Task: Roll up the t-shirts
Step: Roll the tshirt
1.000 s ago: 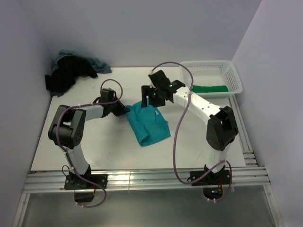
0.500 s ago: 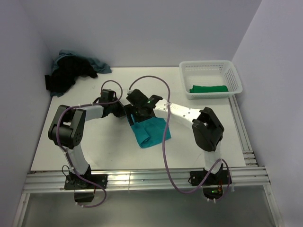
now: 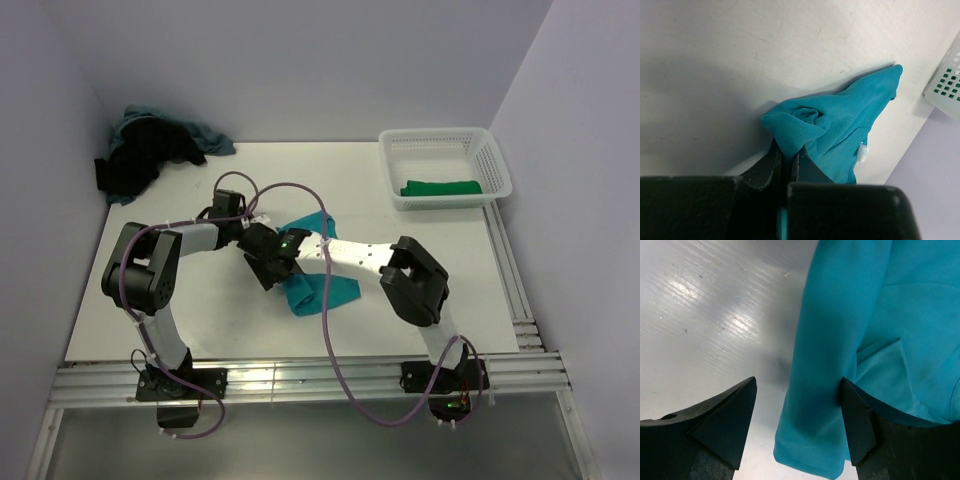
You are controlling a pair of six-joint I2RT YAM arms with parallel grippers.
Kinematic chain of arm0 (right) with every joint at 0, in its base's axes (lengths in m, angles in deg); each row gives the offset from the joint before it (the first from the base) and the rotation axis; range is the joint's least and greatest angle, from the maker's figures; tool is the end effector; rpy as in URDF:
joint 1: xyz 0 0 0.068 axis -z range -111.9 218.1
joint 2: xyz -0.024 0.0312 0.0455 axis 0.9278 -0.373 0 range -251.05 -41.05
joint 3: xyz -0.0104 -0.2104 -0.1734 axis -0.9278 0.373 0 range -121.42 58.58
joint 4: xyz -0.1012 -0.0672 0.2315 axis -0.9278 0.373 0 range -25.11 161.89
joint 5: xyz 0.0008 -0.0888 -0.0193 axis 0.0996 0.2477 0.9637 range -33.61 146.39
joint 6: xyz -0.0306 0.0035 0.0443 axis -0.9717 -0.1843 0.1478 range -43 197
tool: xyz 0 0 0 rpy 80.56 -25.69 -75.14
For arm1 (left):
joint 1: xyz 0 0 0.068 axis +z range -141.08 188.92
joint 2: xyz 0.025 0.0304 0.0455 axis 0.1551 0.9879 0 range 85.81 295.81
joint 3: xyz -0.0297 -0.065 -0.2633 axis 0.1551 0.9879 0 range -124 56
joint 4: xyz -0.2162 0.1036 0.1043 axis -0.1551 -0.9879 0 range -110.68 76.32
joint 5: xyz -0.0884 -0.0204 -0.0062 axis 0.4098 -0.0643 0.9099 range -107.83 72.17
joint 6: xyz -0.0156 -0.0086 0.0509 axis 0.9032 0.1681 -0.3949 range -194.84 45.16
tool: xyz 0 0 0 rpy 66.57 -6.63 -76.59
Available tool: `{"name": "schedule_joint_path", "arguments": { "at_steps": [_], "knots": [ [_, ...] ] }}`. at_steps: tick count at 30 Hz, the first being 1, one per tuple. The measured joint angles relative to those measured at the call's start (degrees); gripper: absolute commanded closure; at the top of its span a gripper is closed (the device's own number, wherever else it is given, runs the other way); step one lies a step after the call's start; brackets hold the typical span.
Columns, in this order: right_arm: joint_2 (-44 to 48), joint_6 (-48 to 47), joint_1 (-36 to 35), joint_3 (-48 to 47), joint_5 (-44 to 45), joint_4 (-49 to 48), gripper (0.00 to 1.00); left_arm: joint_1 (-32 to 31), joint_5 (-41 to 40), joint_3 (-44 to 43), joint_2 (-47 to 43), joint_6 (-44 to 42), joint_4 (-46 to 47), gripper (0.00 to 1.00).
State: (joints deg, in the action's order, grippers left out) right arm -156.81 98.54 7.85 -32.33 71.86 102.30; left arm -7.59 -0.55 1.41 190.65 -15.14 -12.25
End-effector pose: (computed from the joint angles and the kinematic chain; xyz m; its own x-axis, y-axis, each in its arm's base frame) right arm 0.2229 0.3709 0.2069 -0.6932 -0.4995 -0.5196 -0.5597 0.8273 -0.0487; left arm 0.3436 -0.1129 0.1375 -0.7603 -0.6344 -0.1393 -0.3914 0.6186 -0.6812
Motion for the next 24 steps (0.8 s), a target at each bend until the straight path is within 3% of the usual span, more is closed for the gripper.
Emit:
{"name": "schedule_joint_path", "arguments": {
  "at_steps": [17,24],
  "knots": [
    [-3.98,0.48,-2.67,-3.39,16.61,4.81,0.34,-0.04,0.04,0.04,-0.15,0.09,-0.31,1.0],
    [-3.61,-0.22,-5.51,-3.65,18.12,4.85,0.34,-0.04,0.26,0.5,-0.42,0.17,-0.31,0.99]
  ]
}}
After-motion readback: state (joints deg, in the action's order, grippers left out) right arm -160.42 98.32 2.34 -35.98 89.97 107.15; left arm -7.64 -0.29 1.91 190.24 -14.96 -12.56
